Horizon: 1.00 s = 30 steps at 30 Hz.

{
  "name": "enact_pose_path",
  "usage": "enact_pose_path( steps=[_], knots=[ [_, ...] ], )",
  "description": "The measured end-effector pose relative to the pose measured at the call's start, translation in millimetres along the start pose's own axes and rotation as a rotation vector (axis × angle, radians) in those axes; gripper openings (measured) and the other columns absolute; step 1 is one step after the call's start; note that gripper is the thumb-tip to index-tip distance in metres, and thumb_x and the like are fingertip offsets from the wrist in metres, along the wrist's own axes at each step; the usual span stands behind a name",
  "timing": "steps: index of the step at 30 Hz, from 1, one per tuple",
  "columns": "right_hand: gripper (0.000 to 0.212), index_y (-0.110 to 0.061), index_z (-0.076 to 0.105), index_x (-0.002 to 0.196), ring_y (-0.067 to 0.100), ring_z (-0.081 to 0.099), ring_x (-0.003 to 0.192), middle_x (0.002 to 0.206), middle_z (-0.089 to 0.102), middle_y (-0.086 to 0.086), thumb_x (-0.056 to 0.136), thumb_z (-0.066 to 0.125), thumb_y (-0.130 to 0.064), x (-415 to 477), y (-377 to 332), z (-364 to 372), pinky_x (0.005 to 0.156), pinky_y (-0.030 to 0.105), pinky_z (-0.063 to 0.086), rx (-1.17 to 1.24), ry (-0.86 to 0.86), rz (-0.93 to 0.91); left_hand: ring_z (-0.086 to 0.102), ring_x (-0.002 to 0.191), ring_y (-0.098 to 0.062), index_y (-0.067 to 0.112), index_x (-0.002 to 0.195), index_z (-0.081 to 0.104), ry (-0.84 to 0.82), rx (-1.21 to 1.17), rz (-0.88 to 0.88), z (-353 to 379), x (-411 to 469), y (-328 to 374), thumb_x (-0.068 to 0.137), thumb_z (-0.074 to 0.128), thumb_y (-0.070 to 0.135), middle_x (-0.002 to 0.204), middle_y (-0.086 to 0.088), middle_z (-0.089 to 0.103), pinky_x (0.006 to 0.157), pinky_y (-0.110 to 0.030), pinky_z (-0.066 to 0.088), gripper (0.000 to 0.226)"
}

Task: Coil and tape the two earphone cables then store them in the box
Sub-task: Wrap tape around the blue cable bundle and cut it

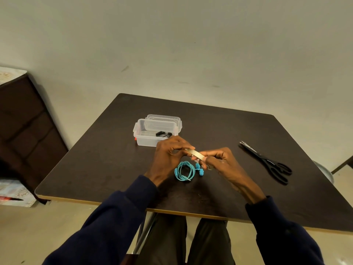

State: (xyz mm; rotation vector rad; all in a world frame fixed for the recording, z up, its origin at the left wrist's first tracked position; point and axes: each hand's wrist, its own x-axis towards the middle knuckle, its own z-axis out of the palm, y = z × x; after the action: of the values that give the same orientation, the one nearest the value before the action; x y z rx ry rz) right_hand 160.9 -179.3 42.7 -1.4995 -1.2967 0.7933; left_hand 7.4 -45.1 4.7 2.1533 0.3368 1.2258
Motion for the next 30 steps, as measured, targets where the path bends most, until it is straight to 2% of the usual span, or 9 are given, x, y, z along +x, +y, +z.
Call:
enact_pose_path(
  steps=[4, 6, 8, 10, 14, 17, 21, 26, 30],
  knots=[
    [0.036, -0.032, 0.081, 0.081, 0.006, 0.059, 0.059, 0.077, 0.076, 0.008, 0.091, 0.064, -0.002, 0, 3, 4, 0.058, 0.015, 0.05, 0.043, 0.109, -0.007, 0.068, 0.085, -0.018, 0.007, 0.098, 0.079, -0.009, 0.088, 0.073, 2, -1, 7, 0.083, 0.077, 0.003, 0.093, -0.01, 0.074, 0.078, -0.017, 0.055, 0.015],
    [0.026, -0.023, 0.082, 0.081, 0.007, 0.056, 0.056, 0.072, 0.073, 0.013, 0.091, 0.066, -0.005, 1, 4, 7, 0.056, 0.015, 0.048, 0.042, 0.143, -0.001, 0.069, 0.083, -0.024, 0.004, 0.097, 0.078, -0.014, 0.131, 0.093, 2, -1, 8, 0.081, 0.078, 0.001, 0.092, -0.014, 0.074, 0.075, -0.027, 0.058, 0.016],
    [0.014, -0.012, 0.081, 0.081, 0.005, 0.055, 0.053, 0.067, 0.072, 0.007, 0.091, 0.07, -0.014, 1, 4, 9, 0.053, 0.014, 0.045, -0.006, 0.153, 0.002, 0.069, 0.082, -0.027, 0.002, 0.096, 0.078, -0.017, 0.17, 0.116, 2, -2, 9, 0.08, 0.079, -0.001, 0.09, -0.017, 0.073, 0.072, -0.034, 0.06, 0.016],
    [0.022, -0.006, 0.078, 0.08, 0.001, 0.054, 0.05, 0.062, 0.07, -0.004, 0.09, 0.071, -0.023, 2, 5, 11, 0.051, 0.012, 0.043, -0.065, 0.176, -0.008, 0.069, 0.083, -0.027, 0.002, 0.096, 0.078, -0.003, 0.175, 0.133, 5, -3, 10, 0.081, 0.079, 0.0, 0.091, -0.016, 0.074, 0.073, -0.034, 0.06, 0.015],
    [0.022, -0.008, 0.079, 0.077, 0.008, 0.053, 0.055, 0.071, 0.074, 0.005, 0.088, 0.071, -0.025, 0, 4, 7, 0.052, 0.018, 0.041, 0.029, 0.229, -0.038, 0.069, 0.093, -0.012, 0.011, 0.104, 0.076, 0.026, -0.067, -0.061, 5, -4, 9, 0.082, 0.081, 0.012, 0.099, 0.001, 0.073, 0.085, -0.025, 0.058, 0.023],
    [0.019, -0.012, 0.079, 0.076, 0.012, 0.053, 0.059, 0.07, 0.072, 0.006, 0.091, 0.068, -0.018, -1, 5, 0, 0.055, 0.019, 0.041, 0.044, 0.159, -0.04, 0.071, 0.093, -0.01, 0.007, 0.104, 0.077, -0.023, -0.2, -0.19, 3, -5, 2, 0.082, 0.079, 0.008, 0.099, 0.001, 0.074, 0.084, -0.023, 0.058, 0.022],
    [0.018, -0.013, 0.078, 0.081, 0.0, 0.054, 0.055, 0.063, 0.068, -0.008, 0.094, 0.065, -0.014, 5, 6, 0, 0.054, 0.012, 0.041, -0.114, 0.1, 0.008, 0.069, 0.087, -0.01, 0.013, 0.098, 0.077, -0.032, -0.139, -0.148, 7, -7, 2, 0.083, 0.078, 0.006, 0.091, 0.004, 0.072, 0.078, -0.02, 0.057, 0.017],
    [0.022, -0.012, 0.079, 0.08, 0.023, 0.065, 0.065, 0.073, 0.074, 0.0, 0.09, 0.07, -0.03, 7, 12, 7, 0.059, 0.024, 0.048, -0.203, 0.178, 0.008, 0.067, 0.088, -0.017, 0.008, 0.097, 0.079, -0.04, 0.013, -0.083, 16, -4, 2, 0.086, 0.077, 0.007, 0.093, -0.008, 0.073, 0.079, -0.036, 0.059, 0.011],
    [0.022, -0.014, 0.079, 0.078, 0.001, 0.055, 0.054, 0.063, 0.071, -0.005, 0.094, 0.066, -0.021, 9, 10, 2, 0.052, 0.009, 0.04, -0.147, 0.119, 0.003, 0.067, 0.087, -0.019, 0.006, 0.098, 0.078, -0.024, 0.024, -0.053, 16, -5, 2, 0.087, 0.076, 0.007, 0.093, -0.01, 0.073, 0.08, -0.034, 0.059, 0.012]
  ],
)
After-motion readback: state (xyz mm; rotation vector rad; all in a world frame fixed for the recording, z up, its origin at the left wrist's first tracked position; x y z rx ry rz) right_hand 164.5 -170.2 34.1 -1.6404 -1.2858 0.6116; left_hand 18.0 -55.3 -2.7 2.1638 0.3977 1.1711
